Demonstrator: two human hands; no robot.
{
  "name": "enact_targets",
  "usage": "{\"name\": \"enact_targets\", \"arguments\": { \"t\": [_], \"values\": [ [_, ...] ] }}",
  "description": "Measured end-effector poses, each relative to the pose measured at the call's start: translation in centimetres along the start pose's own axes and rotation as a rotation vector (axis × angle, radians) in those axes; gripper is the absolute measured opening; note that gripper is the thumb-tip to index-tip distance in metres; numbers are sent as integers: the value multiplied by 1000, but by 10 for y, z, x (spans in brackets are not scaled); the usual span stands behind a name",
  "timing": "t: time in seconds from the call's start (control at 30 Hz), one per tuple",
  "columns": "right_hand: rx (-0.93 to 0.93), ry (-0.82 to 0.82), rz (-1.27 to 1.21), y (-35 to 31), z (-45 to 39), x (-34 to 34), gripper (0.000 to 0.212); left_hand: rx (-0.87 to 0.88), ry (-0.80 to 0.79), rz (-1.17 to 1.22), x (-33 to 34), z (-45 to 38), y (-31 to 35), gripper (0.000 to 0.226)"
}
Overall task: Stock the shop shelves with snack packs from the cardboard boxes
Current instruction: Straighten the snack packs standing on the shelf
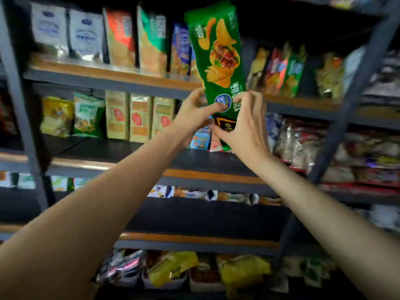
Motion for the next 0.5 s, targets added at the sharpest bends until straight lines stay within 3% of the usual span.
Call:
{"name": "enact_targets", "arguments": {
  "t": [0.13, 0.23, 0.37, 0.5],
  "values": [
    [27, 199, 47, 50, -62, -73, 53, 125, -140, 22, 95, -63, 32, 49],
    [29, 245, 59, 89, -99, -100, 53, 215, -243, -41, 143, -101, 52, 34],
    [11, 219, 188, 141, -142, -98, 58, 320, -322, -361, 166, -146, 48, 41],
    [-21, 68, 300, 188, -183, -63, 64, 326, -339, -544, 163, -202, 26, 22]
  ]
}}
Point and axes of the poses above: each hand's wrist, its own z-axis away from the middle knuckle, its own x-axis out of the palm, y = z × x, the point moved 9 cm from there along -z, towards the middle knuckle, and after that the axes turned 9 degrees about x, right-handed, at the moved point
